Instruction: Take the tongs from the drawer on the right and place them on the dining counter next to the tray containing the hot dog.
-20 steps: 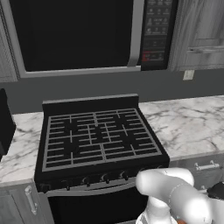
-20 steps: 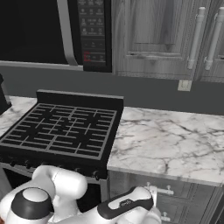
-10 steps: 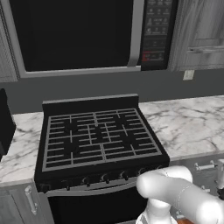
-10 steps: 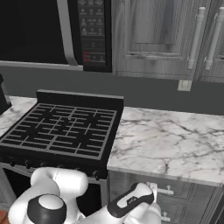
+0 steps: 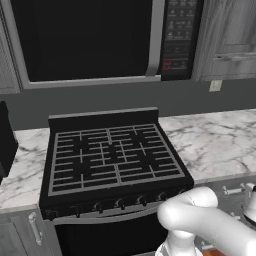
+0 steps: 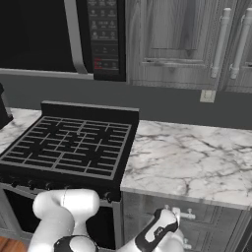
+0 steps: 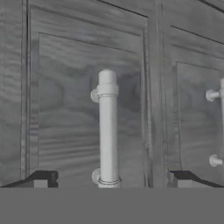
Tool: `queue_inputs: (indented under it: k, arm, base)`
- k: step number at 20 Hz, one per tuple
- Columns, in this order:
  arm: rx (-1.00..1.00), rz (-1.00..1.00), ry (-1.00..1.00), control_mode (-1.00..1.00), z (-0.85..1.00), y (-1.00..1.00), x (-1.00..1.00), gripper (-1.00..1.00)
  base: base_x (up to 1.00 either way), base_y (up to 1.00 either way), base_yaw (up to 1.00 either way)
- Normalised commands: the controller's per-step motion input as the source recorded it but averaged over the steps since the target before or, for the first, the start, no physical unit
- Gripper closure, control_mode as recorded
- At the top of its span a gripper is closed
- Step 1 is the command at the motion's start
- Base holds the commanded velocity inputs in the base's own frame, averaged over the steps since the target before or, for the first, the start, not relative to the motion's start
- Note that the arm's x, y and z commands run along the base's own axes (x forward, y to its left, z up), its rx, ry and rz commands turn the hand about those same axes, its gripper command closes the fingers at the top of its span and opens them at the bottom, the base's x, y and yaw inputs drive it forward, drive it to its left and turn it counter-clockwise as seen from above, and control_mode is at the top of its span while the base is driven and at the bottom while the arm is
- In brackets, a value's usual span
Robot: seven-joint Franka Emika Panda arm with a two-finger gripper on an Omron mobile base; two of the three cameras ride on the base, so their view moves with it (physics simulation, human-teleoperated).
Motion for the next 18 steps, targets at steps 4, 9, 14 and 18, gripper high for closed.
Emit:
queue_inputs:
  k: [4, 9, 14, 18]
  arm:
    - [0.01, 0.0, -0.08, -1.0, -0.34, -0.19, 0.15, -1.0]
    - [0.02, 0.0, -0.04, -1.0, -0.09, -0.16, 0.03, -1.0]
    - [0.02, 0.0, 0.0, -1.0, 0.0, -0.19, 0.0, -1.0]
    - [0.0, 0.0, 0.0, -1.0, 0.0, -0.02, 0.04, -1.0]
  base:
    - [0.0, 0.0, 0.0]
    - [0.0, 0.0, 0.0]
    - [0.0, 0.0, 0.0]
    - [0.0, 0.0, 0.0]
